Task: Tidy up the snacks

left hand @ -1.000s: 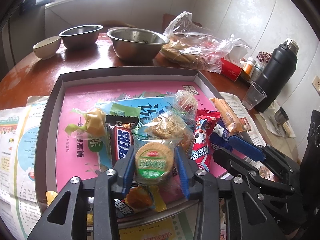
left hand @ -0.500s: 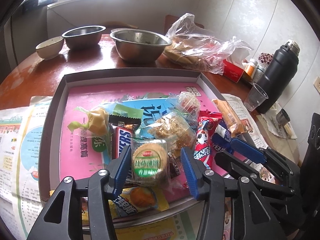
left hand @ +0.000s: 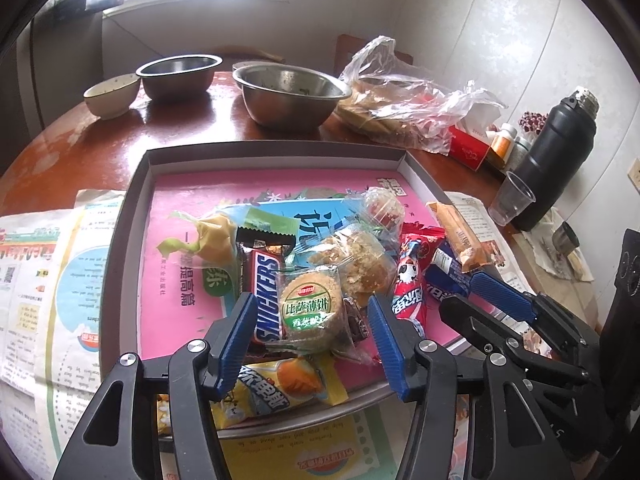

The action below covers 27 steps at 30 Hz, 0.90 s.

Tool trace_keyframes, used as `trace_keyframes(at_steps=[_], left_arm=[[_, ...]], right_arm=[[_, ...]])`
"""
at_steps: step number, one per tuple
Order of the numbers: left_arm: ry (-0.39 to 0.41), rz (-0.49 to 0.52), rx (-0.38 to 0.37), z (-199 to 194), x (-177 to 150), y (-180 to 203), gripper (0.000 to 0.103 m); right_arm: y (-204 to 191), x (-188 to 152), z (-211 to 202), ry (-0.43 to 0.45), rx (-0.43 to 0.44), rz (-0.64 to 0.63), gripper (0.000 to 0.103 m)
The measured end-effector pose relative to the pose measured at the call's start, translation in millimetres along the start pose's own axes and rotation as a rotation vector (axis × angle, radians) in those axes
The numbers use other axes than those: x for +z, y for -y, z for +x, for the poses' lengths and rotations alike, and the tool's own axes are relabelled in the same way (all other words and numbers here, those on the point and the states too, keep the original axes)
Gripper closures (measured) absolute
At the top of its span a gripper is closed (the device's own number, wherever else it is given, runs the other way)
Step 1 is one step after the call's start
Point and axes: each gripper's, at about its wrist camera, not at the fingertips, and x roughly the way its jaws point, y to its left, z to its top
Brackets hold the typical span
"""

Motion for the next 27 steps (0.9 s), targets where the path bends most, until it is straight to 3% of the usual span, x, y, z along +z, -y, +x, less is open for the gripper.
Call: trace_keyframes(at_steps=[8, 27], left_arm=[[0.027, 0.0, 0.009, -16, -1, -3, 0.04], [0.091, 0.045, 0.056, -63, -15, 11, 0.034]], right_arm=[[-1, 2, -9, 0.017, -0.006, 0.009, 0.052], [-1, 3, -56, 0.11, -0.04, 0.033, 0.038]])
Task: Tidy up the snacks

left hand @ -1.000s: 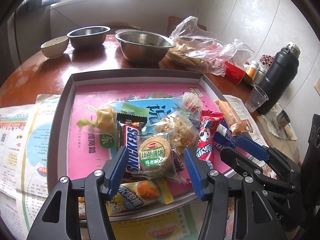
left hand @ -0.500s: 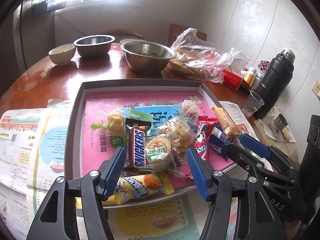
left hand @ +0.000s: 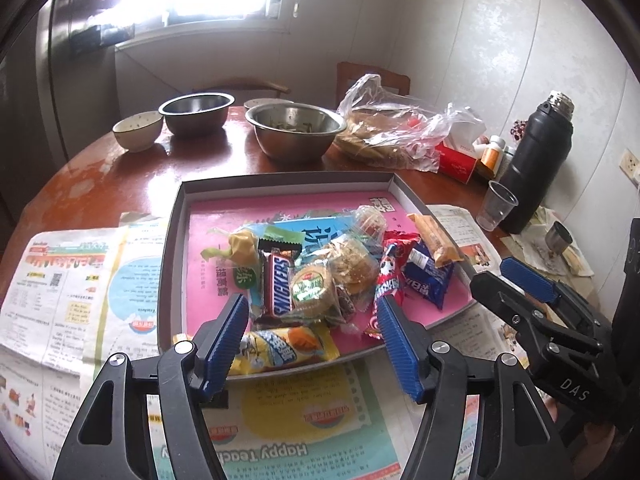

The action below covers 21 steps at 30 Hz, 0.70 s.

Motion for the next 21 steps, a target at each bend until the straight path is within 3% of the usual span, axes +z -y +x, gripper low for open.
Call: trace_keyframes(at_steps=[8, 21], left_arm=[[0.007, -0.001, -0.006, -15, -20, 11, 0.029], [-0.055, -0.012, 0.017, -20, -69, 19, 0.026]], right_arm=[[-2, -8, -20, 0.026, -0.011, 0.001, 0.033], [-13, -37, -50, 0.043, -0.052, -0.009, 0.024]])
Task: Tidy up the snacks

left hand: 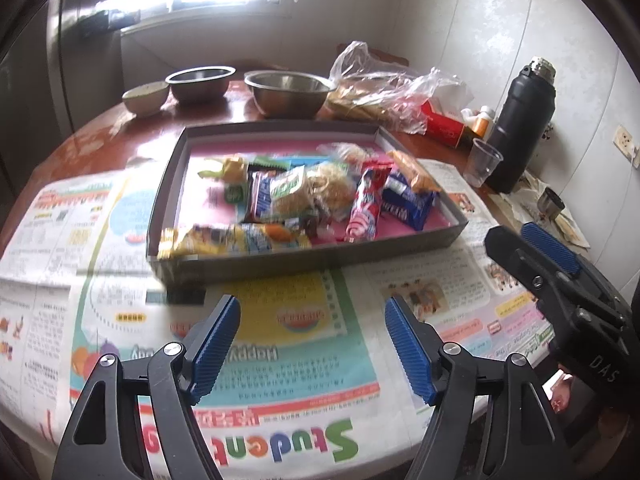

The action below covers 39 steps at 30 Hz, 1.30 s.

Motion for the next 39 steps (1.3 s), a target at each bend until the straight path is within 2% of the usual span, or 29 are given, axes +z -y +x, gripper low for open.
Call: trace_keyframes(at_steps=[7, 13, 27, 39], left_arm=[[-0.015, 0.0, 0.014, -1, -16, 2, 0.026], [-0.004, 0.003, 0.023, -4, -17, 2, 0.026], [-0.003, 0.008, 0.066, -7, -18, 1, 0.026], [-0.02, 0.007, 0.071, -3, -21, -1, 0.026]], right_arm=[[3, -14, -4, -0.008, -0.053, 0.015, 0.022], [-1, -24, -5, -0.023, -0.086, 0.004, 0.022], [-4, -30, -6, -0.036, -0.112, 0.01, 0.022], [-4, -37, -6, -0.056, -0.124, 0.008, 0.022]])
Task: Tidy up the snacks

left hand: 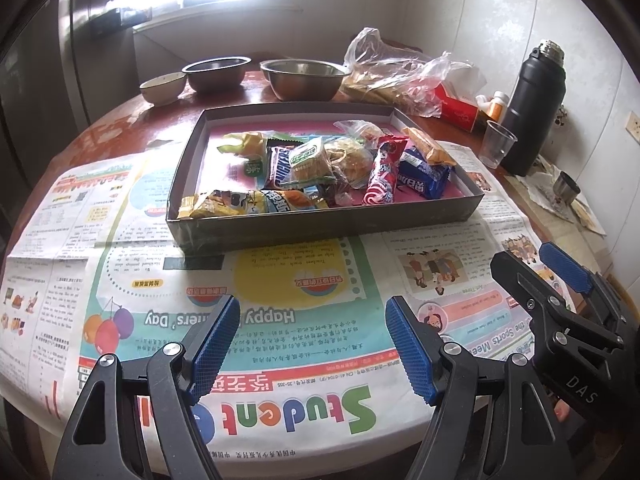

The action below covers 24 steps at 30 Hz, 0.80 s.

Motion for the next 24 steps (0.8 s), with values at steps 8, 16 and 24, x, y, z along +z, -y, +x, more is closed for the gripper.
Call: trace_keyframes(at_steps=[8, 16, 24], left_arm=[[0.001, 0.0, 0.002, 0.2, -0.9, -0.9, 0.026], [-0.001, -0.001, 0.007, 1.1, -1.5, -2.0, 0.026], [-0.001, -0.001, 0.013, 1.9, -0.7, -2.7, 0.026]], right_arm=[[-1.6, -0.8, 0.5, -0.001, 0.001, -0.004, 0.022], [-2.0, -0.5, 0.3, -0.001, 0.002, -0.004, 0.022], [-2.9, -0.4, 0.5, -0.002, 0.005, -0.005, 0.022]])
